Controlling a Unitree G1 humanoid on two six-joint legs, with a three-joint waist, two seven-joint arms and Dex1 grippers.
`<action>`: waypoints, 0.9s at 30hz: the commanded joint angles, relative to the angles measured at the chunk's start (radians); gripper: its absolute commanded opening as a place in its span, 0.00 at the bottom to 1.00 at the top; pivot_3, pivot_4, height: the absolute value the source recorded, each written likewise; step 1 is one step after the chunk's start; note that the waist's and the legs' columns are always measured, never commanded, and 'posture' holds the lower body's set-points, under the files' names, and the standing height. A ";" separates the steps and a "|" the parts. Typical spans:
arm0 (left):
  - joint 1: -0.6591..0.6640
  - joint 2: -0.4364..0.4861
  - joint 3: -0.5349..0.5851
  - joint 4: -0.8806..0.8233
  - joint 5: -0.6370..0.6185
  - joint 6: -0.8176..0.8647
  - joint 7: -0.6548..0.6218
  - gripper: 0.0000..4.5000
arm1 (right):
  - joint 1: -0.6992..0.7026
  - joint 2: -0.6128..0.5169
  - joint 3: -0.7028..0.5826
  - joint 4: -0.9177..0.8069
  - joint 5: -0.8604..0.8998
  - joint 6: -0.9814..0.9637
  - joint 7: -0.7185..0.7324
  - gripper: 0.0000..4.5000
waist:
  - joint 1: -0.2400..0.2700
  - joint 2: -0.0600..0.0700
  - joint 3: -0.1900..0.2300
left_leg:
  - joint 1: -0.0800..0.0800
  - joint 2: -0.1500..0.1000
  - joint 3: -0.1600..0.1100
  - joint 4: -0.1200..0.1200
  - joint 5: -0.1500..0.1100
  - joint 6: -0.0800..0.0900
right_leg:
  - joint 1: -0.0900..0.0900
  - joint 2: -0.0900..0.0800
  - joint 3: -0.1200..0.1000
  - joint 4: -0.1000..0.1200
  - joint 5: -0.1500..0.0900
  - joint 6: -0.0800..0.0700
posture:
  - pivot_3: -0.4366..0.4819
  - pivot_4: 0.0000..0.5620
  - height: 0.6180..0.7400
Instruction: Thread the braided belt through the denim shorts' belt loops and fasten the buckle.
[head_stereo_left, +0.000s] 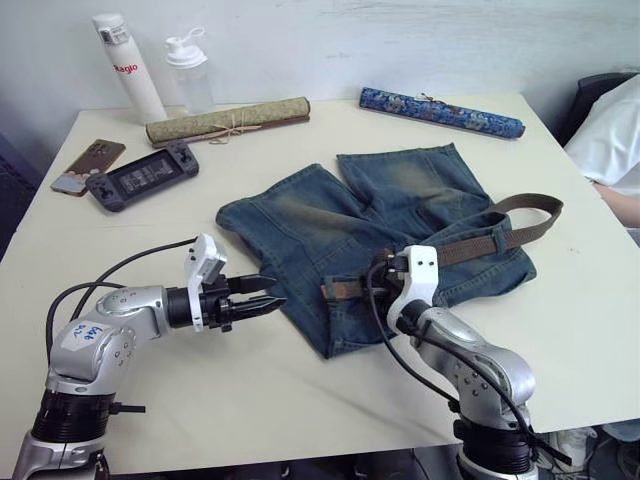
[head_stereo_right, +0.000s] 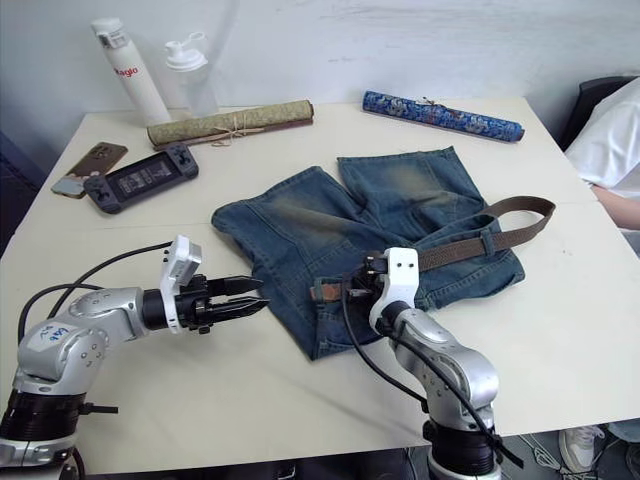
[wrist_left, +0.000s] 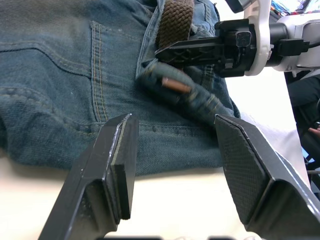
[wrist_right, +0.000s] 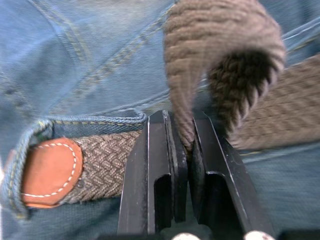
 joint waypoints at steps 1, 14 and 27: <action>-0.017 -0.006 -0.017 0.006 0.006 -0.027 -0.017 0.60 | -0.022 0.052 -0.004 -0.002 0.089 0.006 0.050 0.00 | -0.001 0.000 0.000 | 0.000 0.000 0.000 -0.001 0.000 0.000 | 0.000 0.000 0.000 0.000 0.000 0.000 | 0.48 0.27 0.97; -0.023 0.013 -0.078 0.107 0.067 -0.105 -0.094 0.60 | -0.014 -0.022 0.079 0.004 0.089 0.069 0.109 0.00 | -0.013 0.000 0.000 | 0.000 0.000 0.001 -0.004 0.001 -0.001 | -0.001 0.001 0.000 0.001 0.000 0.000 | 0.48 0.27 0.97; -0.023 0.066 -0.145 0.139 0.103 -0.132 -0.254 0.60 | -0.032 -0.022 0.144 0.098 0.096 0.064 0.226 0.00 | -0.024 0.000 0.000 | 0.001 0.001 0.001 -0.007 0.001 -0.002 | -0.002 0.002 0.001 0.001 0.000 0.000 | 0.48 0.27 0.97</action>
